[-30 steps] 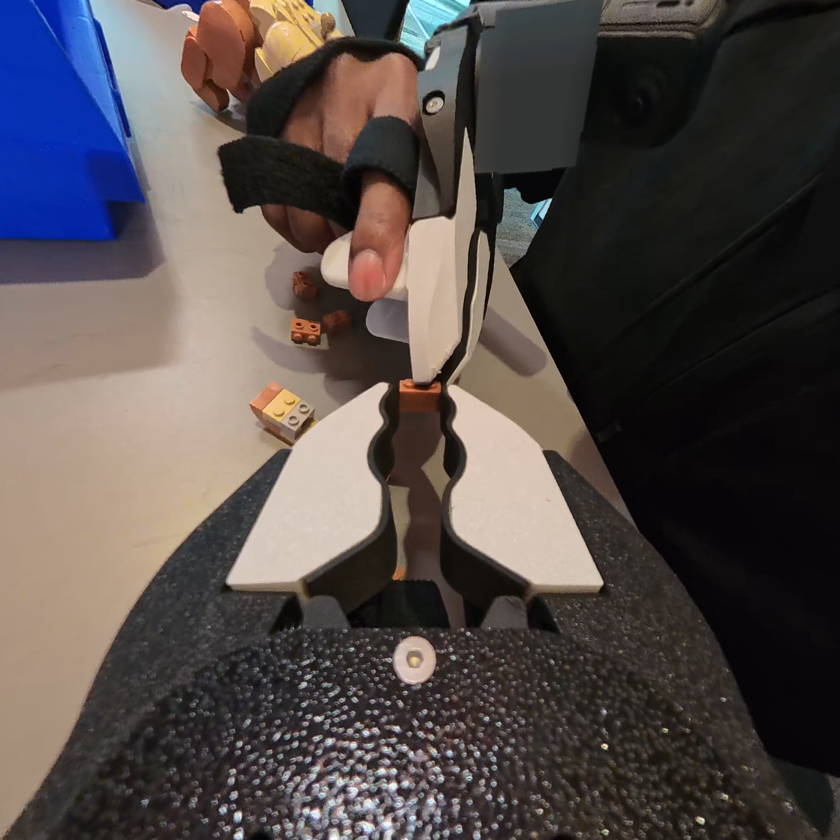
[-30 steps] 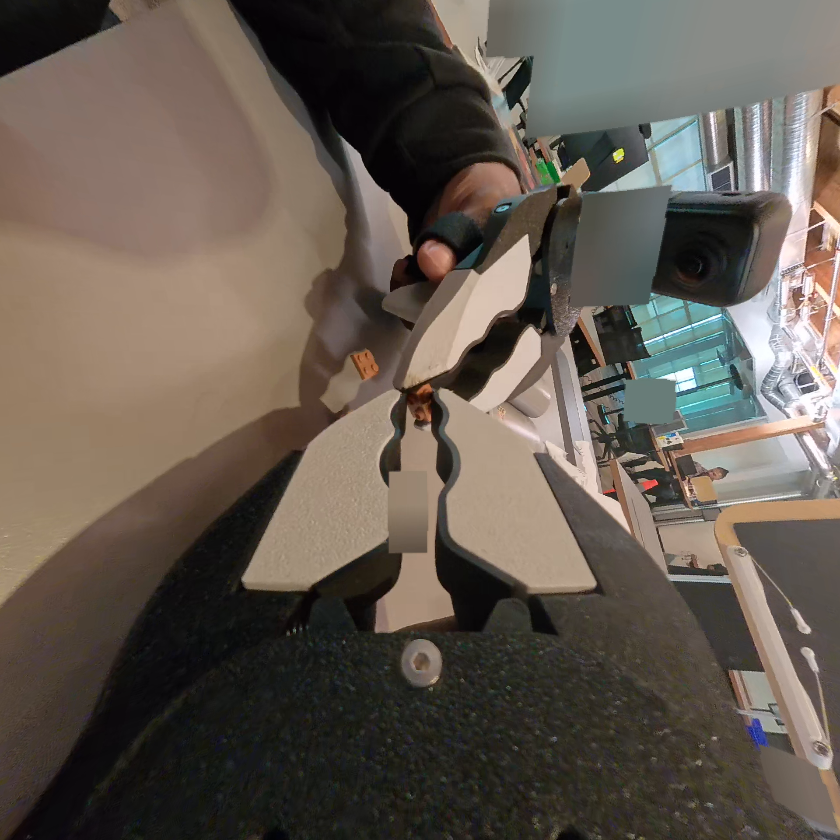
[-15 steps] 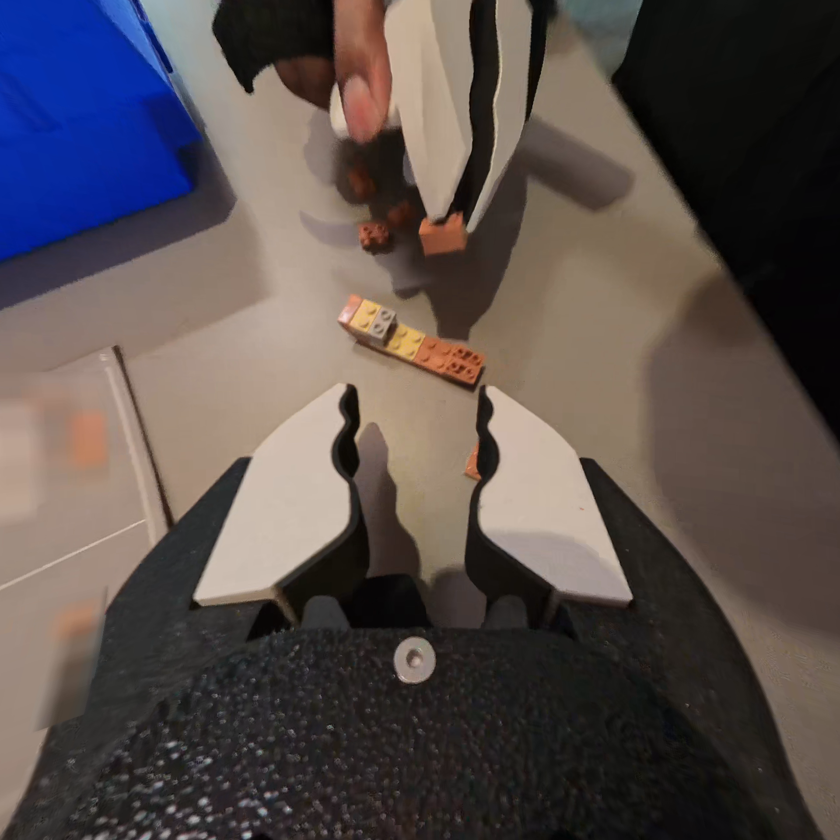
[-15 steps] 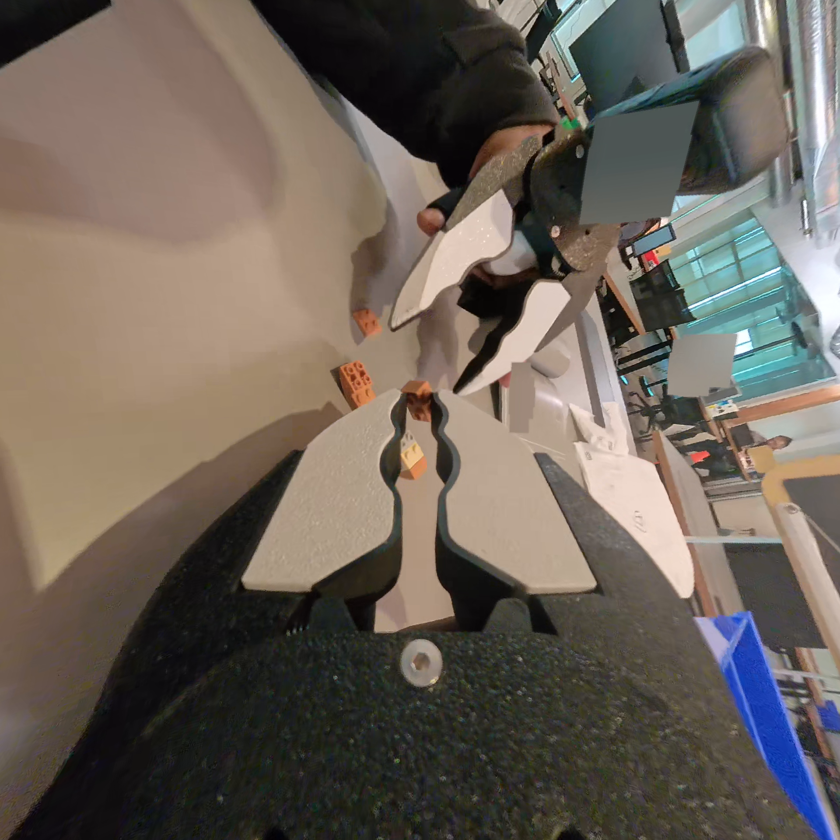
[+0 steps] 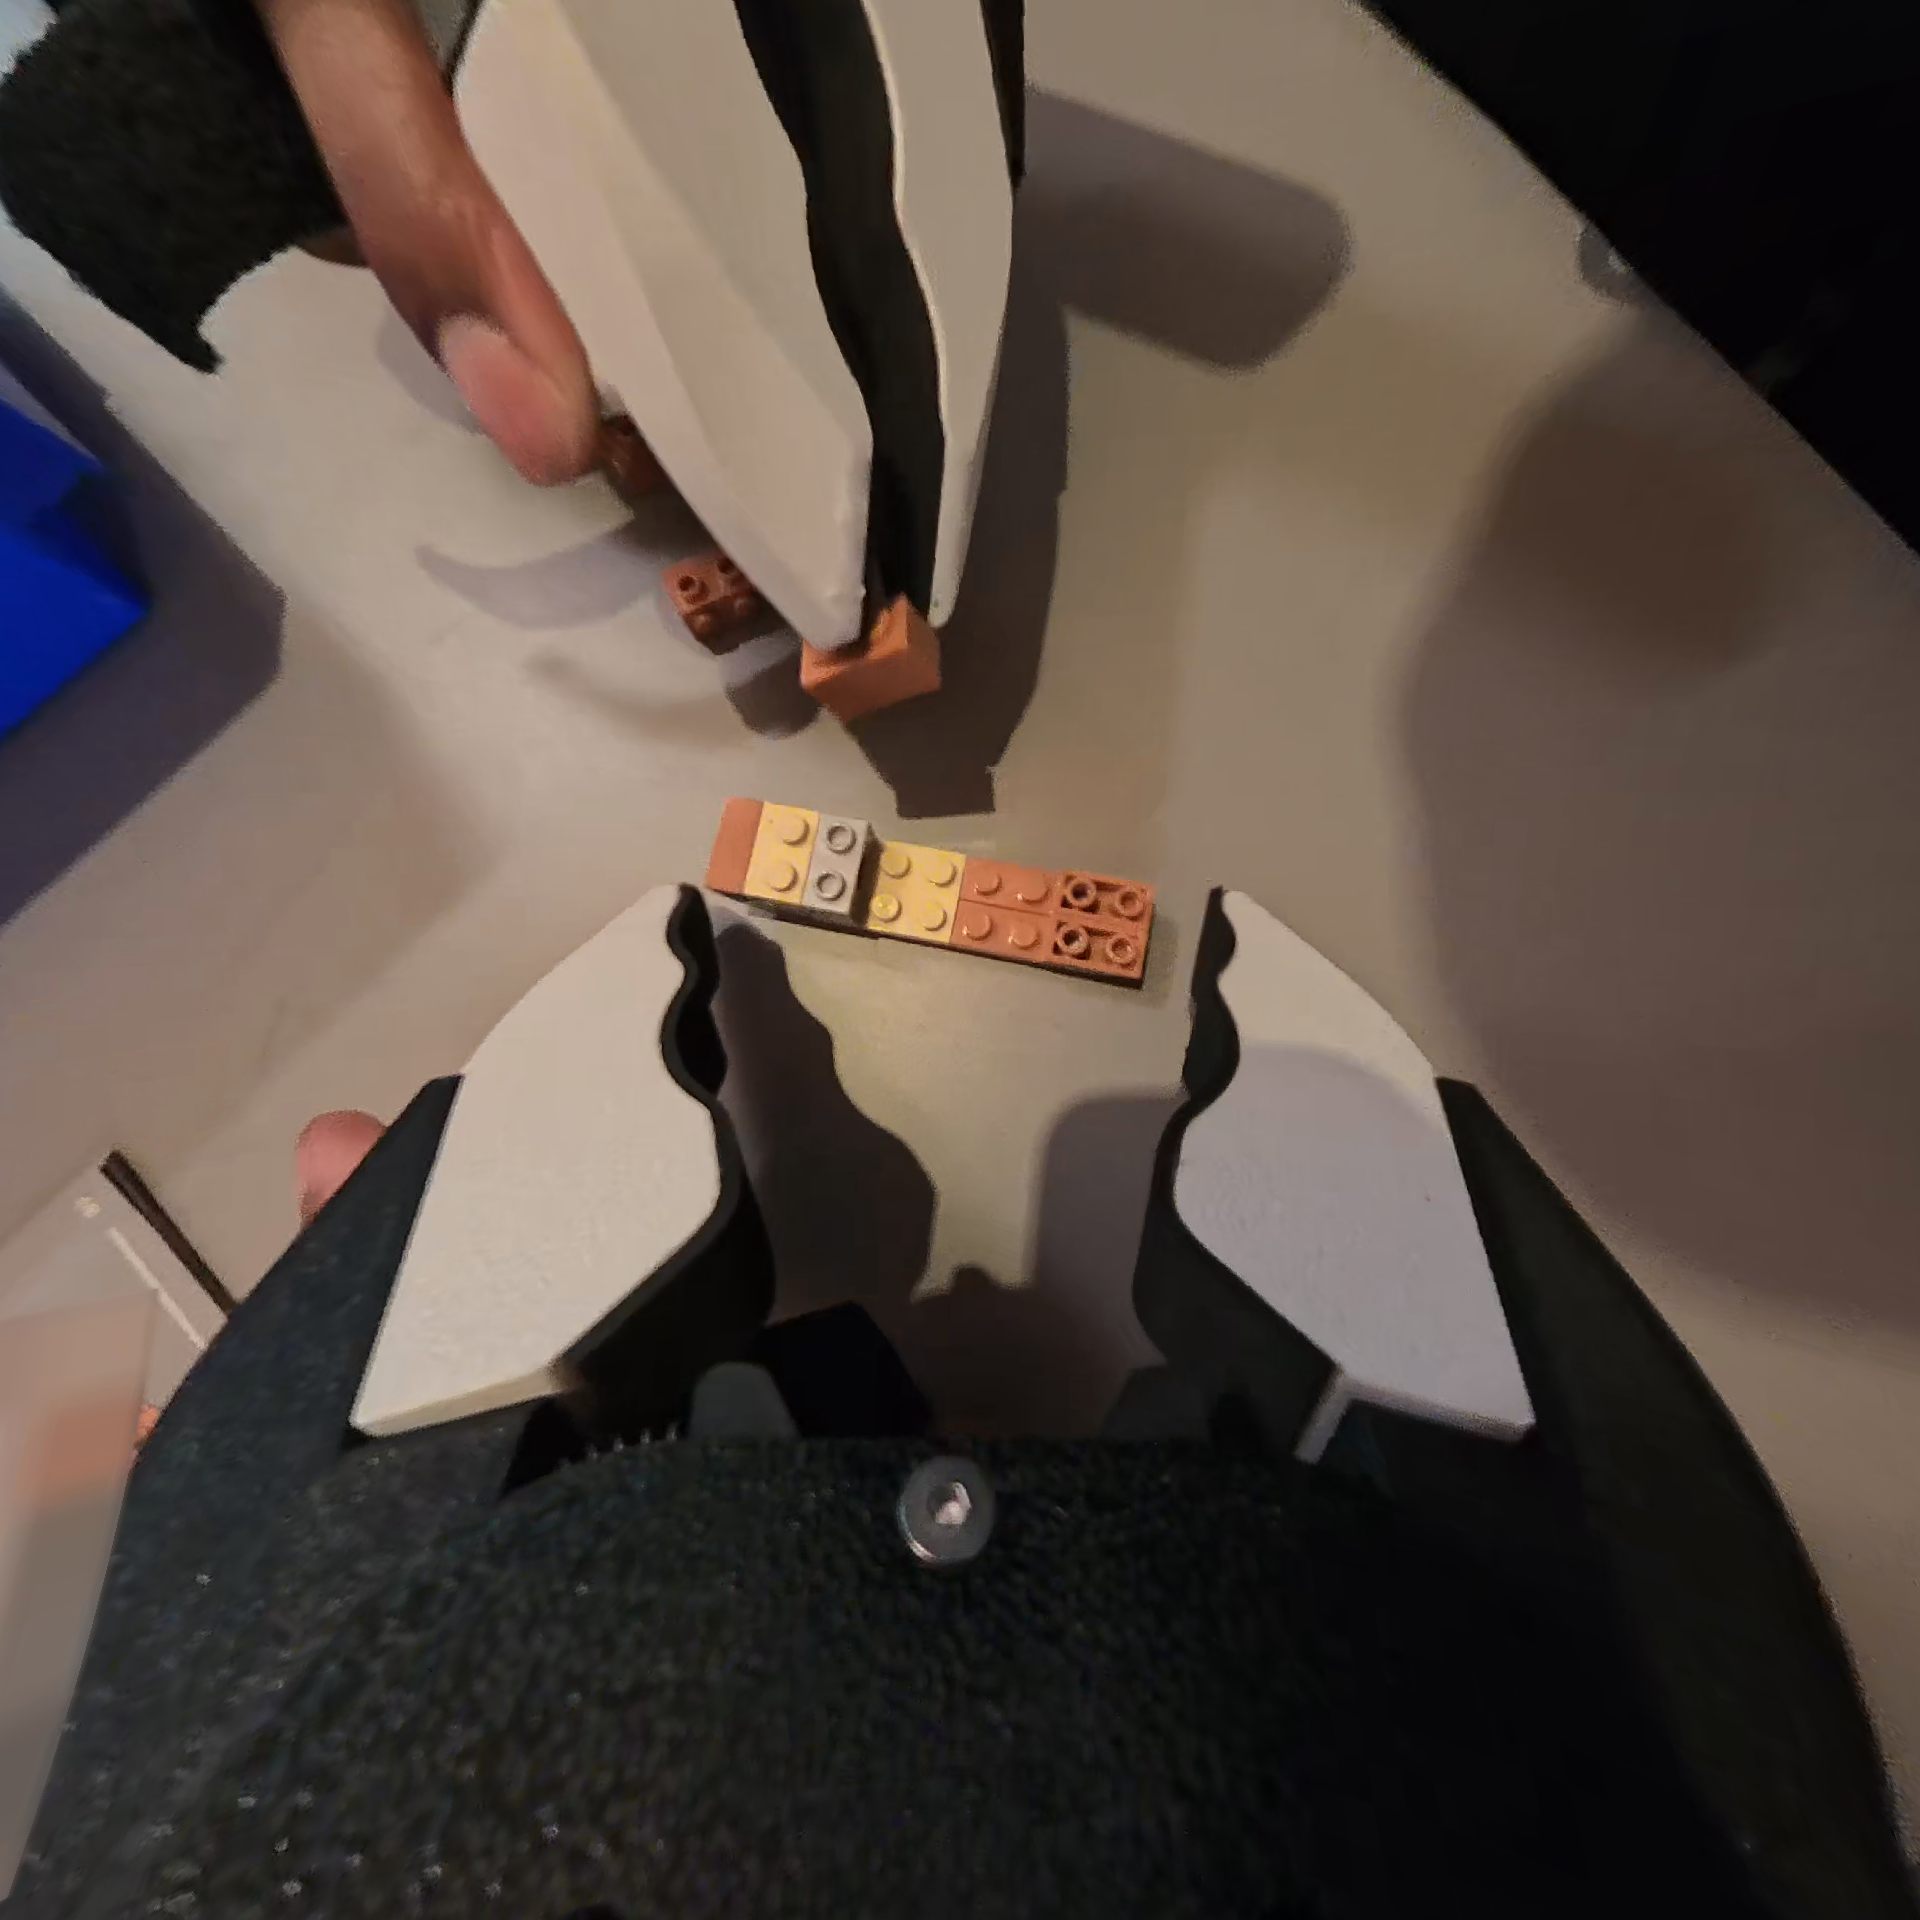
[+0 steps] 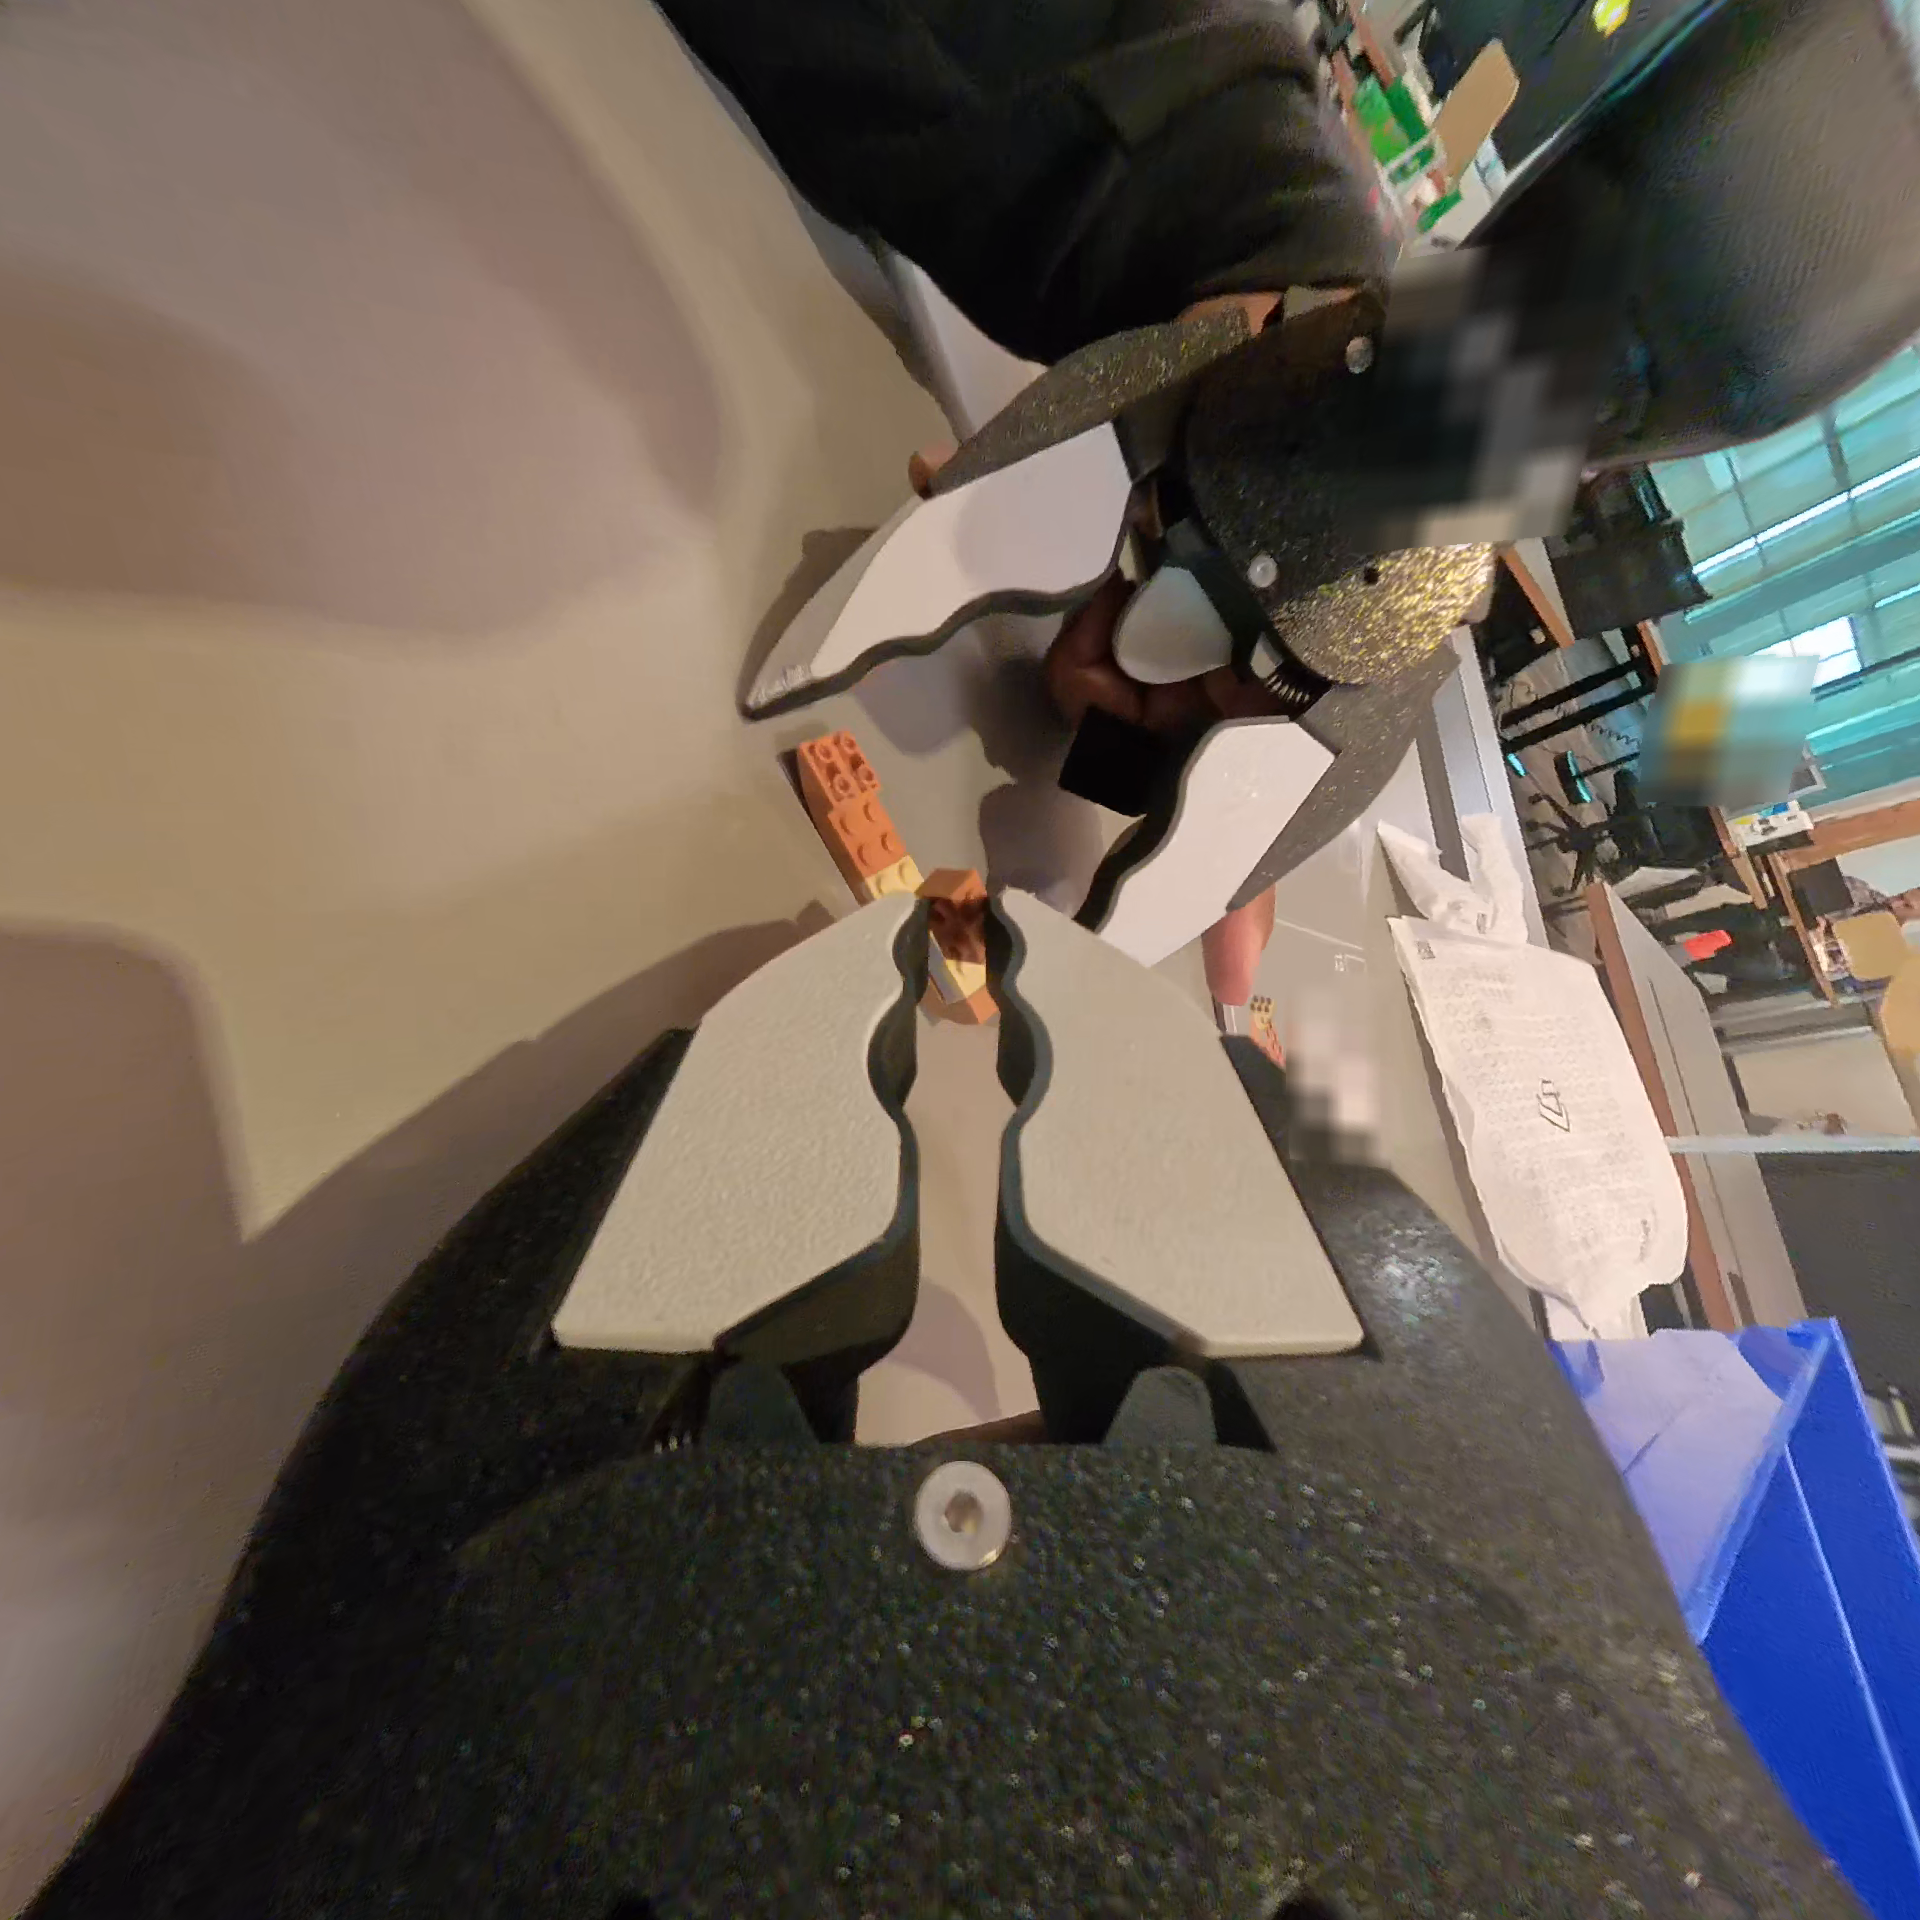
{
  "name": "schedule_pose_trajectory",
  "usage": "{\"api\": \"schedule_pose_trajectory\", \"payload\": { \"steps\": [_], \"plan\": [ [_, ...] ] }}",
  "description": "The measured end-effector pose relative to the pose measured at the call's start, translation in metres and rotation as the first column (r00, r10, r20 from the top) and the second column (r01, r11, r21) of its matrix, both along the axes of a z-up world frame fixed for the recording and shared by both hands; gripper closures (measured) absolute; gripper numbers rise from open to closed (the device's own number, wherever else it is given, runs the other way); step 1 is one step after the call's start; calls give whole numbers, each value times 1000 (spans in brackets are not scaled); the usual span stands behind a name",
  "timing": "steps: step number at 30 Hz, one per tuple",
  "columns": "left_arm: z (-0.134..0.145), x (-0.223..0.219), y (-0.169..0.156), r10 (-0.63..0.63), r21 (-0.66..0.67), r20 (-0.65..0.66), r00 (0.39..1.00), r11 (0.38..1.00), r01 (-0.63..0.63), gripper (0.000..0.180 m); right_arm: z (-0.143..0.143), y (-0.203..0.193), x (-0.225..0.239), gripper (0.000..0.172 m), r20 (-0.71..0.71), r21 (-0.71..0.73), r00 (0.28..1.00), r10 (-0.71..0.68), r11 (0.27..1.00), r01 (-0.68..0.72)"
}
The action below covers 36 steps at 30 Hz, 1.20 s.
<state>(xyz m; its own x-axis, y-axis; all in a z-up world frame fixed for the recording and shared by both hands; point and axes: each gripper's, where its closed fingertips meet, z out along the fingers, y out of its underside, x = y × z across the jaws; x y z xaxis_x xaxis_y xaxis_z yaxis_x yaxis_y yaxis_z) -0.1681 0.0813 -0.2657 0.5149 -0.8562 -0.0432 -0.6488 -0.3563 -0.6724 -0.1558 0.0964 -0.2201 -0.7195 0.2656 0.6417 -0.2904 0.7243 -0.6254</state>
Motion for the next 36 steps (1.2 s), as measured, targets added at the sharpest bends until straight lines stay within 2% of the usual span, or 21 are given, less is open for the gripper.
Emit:
{"api": "schedule_pose_trajectory", "payload": {
  "steps": [7,16,24,30,36],
  "plan": [
    [0,8,7,3,0,26,1000,1000,-3,99,-7,-4,-4,162,-5,81,999,-42,996,43],
    [0,8,16,131,-6,39,991,991,-130,99,-20,-5,-9,162,-60,243,993,-98,964,109],
    [0,8,16,149,-5,38,988,989,-149,99,-29,-4,-11,161,1,372,992,-126,921,117],
    [0,8,16,150,-5,41,988,989,-150,99,-30,-4,-11,161,72,412,990,-122,908,82],
    [0,8,16,146,-1,40,989,989,-146,99,-32,-7,-10,156,114,384,988,-105,922,54]
  ]
}}
